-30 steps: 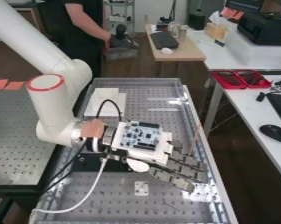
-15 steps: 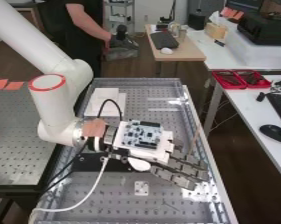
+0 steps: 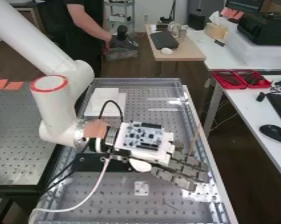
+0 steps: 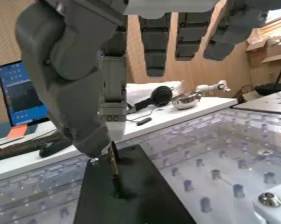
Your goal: Grab the drill bit and place it in the clear container
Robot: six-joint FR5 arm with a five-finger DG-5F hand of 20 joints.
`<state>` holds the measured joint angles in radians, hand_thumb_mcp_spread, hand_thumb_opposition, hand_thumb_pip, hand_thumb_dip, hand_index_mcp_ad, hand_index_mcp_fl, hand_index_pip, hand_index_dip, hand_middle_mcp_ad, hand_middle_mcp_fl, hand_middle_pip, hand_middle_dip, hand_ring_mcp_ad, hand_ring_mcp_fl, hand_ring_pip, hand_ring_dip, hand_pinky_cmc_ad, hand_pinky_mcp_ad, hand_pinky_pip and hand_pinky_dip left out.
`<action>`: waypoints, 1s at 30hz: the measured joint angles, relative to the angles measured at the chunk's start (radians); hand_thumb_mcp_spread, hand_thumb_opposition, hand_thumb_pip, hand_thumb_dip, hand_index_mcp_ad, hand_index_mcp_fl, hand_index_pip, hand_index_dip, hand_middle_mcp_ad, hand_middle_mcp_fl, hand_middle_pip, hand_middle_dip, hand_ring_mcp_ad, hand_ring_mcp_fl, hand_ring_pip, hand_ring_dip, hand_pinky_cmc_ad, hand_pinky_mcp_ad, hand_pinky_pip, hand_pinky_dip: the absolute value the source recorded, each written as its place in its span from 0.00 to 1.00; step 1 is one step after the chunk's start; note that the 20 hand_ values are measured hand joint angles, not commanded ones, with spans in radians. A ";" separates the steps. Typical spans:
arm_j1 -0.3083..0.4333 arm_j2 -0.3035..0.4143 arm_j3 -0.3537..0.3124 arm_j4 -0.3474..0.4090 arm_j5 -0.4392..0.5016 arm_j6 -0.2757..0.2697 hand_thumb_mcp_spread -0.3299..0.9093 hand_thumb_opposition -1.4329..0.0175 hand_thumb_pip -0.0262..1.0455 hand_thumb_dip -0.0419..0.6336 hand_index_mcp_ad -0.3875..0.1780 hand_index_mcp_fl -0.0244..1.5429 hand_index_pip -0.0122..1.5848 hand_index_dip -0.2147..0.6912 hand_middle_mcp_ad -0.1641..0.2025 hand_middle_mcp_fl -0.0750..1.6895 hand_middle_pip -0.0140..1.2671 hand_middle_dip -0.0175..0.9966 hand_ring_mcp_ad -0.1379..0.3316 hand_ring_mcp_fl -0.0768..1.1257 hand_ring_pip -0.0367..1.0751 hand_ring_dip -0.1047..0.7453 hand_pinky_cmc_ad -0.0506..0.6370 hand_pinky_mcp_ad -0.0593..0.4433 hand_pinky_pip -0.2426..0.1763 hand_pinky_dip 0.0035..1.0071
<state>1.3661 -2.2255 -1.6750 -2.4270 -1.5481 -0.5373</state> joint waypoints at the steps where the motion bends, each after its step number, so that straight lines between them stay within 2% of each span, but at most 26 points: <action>1: 0.001 -0.001 0.000 0.001 0.000 0.001 0.65 0.35 0.57 0.46 0.45 0.37 0.82 0.30 0.75 0.13 0.12 0.14 0.61 0.08 0.12 0.06 0.39 0.44 0.36 0.18; 2: 0.001 -0.001 0.000 0.001 0.000 0.001 0.66 0.35 0.57 0.46 0.44 0.40 0.84 0.30 0.75 0.13 0.12 0.14 0.61 0.08 0.12 0.06 0.39 0.44 0.36 0.18; 6: 0.002 -0.003 0.000 0.004 0.003 0.000 0.67 0.35 0.57 0.46 0.44 0.41 0.86 0.29 0.72 0.13 0.12 0.14 0.61 0.08 0.12 0.06 0.39 0.44 0.36 0.18; 13: 0.002 -0.004 0.002 0.005 0.008 -0.001 0.69 0.34 0.57 0.46 0.45 0.44 0.84 0.29 0.72 0.12 0.12 0.14 0.61 0.09 0.12 0.06 0.38 0.44 0.36 0.18; 18: 0.002 -0.004 0.005 -0.004 0.002 0.002 0.70 0.35 0.52 0.46 0.44 0.45 0.80 0.29 0.71 0.12 0.12 0.14 0.61 0.09 0.12 0.06 0.38 0.44 0.36 0.18; 22: 0.001 0.000 0.005 -0.009 0.000 0.006 0.70 0.34 0.54 0.46 0.44 0.37 0.77 0.29 0.71 0.12 0.12 0.14 0.61 0.09 0.12 0.06 0.38 0.44 0.36 0.18; 30: -0.002 0.007 -0.008 -0.006 -0.001 0.006 0.65 0.35 0.57 0.46 0.44 0.33 0.76 0.29 0.71 0.13 0.12 0.14 0.61 0.09 0.12 0.06 0.38 0.44 0.36 0.18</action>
<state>1.3639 -2.2181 -1.6826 -2.4326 -1.5488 -0.5310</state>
